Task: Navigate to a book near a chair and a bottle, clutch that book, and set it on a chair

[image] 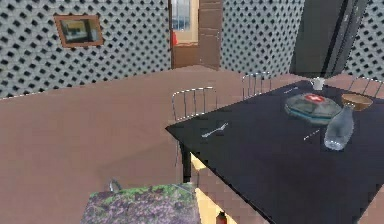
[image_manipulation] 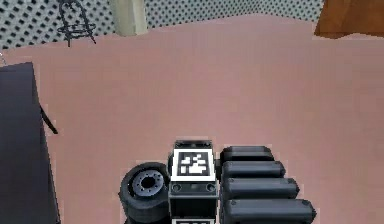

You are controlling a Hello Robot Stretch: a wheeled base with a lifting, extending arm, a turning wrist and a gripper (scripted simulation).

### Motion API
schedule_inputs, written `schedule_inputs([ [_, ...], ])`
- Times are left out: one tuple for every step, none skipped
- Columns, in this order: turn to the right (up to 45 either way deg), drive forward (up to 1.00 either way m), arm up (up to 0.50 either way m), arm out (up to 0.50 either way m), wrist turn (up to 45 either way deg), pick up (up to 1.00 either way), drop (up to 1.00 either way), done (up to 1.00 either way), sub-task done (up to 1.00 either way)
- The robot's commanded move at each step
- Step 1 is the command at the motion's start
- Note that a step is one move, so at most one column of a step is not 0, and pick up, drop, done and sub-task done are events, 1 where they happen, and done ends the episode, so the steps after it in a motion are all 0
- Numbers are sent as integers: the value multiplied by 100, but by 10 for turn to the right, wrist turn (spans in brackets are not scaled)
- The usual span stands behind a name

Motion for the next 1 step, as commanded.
schedule_inputs([
  [-270, 0, 0, 0, 0, 0, 0, 0, 0],
])
